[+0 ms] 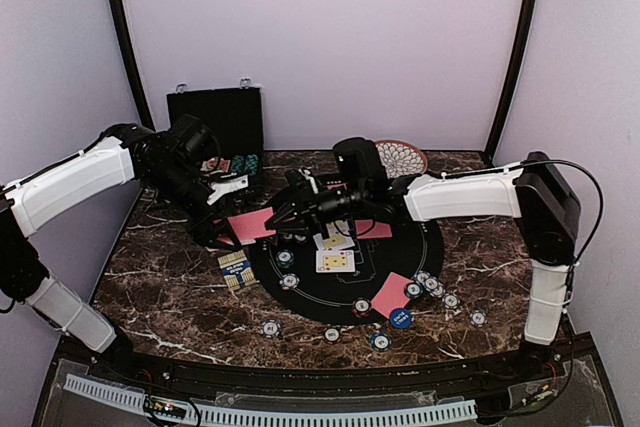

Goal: Distribute texas hold em gaming equipment

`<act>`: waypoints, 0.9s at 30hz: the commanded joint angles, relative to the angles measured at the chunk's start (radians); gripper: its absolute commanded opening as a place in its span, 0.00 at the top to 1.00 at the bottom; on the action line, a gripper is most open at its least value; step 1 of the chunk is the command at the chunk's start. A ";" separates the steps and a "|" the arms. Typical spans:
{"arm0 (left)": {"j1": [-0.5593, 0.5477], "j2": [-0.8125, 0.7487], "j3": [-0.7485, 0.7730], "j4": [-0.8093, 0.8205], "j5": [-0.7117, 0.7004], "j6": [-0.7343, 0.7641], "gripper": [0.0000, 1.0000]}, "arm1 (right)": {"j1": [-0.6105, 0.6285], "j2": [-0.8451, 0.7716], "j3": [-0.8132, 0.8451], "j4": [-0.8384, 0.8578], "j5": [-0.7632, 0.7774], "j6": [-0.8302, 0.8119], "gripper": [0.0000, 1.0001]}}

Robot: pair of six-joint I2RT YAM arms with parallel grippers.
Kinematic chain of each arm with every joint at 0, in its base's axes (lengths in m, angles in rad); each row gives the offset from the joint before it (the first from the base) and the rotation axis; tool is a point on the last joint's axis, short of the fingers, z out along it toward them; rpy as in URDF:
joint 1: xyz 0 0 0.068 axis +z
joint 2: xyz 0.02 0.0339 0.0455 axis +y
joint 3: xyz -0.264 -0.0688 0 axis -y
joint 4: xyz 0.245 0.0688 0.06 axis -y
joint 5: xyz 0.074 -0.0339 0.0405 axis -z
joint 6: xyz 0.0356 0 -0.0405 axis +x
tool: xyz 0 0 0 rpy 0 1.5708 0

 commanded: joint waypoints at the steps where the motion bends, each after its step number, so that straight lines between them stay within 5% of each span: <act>1: 0.004 -0.047 -0.018 -0.022 -0.006 0.012 1.00 | -0.038 -0.077 -0.043 0.003 0.003 -0.018 1.00; 11: 0.003 -0.045 -0.042 -0.005 -0.033 0.012 1.00 | -0.151 -0.218 -0.201 -0.005 -0.012 -0.047 1.00; 27: 0.012 -0.071 -0.115 0.038 -0.085 -0.005 1.00 | -0.466 -0.261 -0.402 -0.385 0.019 -0.469 1.00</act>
